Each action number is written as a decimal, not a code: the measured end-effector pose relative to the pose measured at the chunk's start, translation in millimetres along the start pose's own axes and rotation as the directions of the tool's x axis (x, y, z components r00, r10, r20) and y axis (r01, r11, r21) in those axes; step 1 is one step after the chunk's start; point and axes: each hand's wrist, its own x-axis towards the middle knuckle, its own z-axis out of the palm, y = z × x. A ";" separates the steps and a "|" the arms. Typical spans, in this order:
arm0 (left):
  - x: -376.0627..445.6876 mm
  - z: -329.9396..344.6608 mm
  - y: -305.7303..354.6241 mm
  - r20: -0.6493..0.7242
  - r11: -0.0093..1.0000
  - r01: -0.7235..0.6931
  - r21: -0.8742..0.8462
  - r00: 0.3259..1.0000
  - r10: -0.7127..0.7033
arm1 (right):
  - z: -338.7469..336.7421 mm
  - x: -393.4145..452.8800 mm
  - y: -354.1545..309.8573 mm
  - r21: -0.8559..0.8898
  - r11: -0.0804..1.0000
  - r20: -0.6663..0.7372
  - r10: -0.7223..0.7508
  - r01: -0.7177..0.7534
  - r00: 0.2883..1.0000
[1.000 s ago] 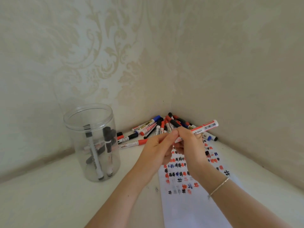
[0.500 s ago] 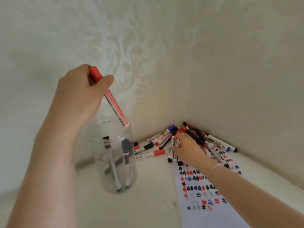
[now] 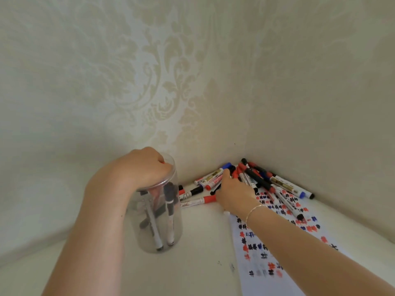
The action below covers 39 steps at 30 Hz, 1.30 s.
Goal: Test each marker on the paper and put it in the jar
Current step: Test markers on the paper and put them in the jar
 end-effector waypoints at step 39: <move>-37.9 154.6 82.5 0.388 0.459 0.067 -0.886 0.650 0.654 | -60.7 -94.8 125.3 0.967 -0.180 0.192 0.047 -0.181 0.980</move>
